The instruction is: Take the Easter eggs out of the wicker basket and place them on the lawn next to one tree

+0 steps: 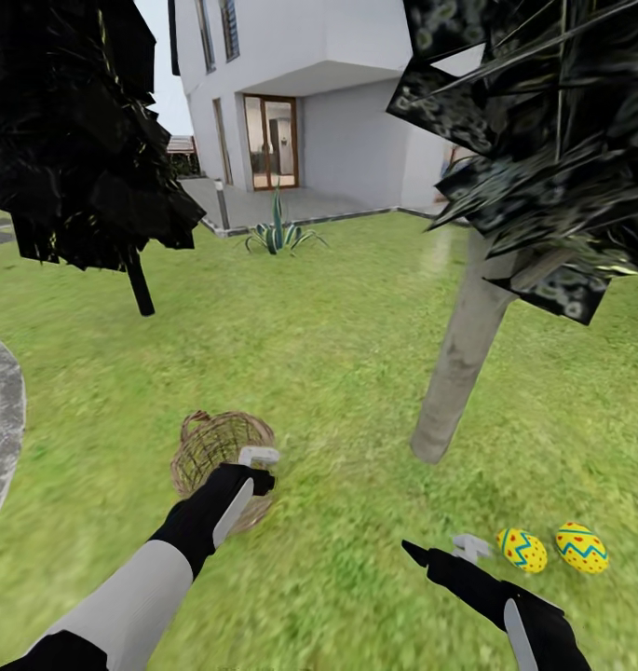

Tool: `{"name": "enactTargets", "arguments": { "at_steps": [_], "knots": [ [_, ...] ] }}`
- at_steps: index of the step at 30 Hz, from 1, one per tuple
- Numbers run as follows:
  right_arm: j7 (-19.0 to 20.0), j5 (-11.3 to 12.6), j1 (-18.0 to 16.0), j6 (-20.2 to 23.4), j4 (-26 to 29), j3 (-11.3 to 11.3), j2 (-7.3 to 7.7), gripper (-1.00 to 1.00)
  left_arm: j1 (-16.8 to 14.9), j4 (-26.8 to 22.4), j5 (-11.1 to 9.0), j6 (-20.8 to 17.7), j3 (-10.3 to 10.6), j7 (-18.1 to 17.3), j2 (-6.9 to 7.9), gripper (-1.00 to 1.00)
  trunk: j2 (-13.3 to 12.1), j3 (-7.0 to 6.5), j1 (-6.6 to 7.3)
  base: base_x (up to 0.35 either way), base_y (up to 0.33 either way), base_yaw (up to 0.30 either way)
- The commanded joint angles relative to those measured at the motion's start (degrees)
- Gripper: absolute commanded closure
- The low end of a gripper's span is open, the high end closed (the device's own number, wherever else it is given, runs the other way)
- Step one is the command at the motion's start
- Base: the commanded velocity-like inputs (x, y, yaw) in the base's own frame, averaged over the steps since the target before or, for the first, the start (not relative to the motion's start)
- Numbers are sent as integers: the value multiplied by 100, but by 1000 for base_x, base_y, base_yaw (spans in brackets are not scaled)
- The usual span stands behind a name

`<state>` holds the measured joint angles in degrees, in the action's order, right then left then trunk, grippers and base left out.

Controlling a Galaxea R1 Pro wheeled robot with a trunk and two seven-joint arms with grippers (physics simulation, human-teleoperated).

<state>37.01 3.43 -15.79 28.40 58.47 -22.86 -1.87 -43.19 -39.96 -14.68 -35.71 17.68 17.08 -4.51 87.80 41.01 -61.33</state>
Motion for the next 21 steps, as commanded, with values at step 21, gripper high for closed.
{"name": "enactTargets", "arguments": {
  "at_steps": [21],
  "knots": [
    [17, 47, -3, 47, 7, -24, -7, -100, -38, 3, -71, -22, 18, 32, 3, -100, -238, -18, 132, 0, 65, 259]
  ]
}}
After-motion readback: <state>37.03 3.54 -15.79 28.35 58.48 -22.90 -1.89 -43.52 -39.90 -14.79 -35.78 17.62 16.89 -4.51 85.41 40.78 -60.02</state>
